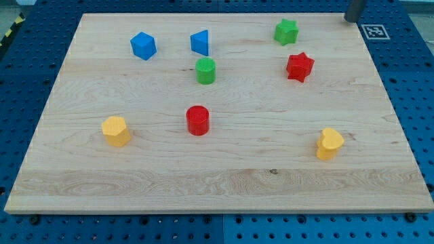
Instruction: Place your arm parallel to the red star
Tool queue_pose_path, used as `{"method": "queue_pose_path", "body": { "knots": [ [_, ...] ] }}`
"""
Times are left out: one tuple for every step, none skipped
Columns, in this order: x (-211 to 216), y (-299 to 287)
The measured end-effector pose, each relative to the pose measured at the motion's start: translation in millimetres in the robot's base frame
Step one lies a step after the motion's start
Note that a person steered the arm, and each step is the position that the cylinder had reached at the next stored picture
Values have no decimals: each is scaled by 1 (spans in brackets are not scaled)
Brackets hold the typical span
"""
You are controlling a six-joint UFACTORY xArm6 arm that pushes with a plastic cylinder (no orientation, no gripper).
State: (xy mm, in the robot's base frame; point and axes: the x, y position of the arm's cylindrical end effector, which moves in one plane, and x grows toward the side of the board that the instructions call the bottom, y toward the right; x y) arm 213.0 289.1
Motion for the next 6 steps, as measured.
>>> {"method": "queue_pose_path", "body": {
  "knots": [
    [7, -2],
    [21, -8],
    [44, -21],
    [73, -32],
    [86, -37],
    [105, -55]
  ]
}}
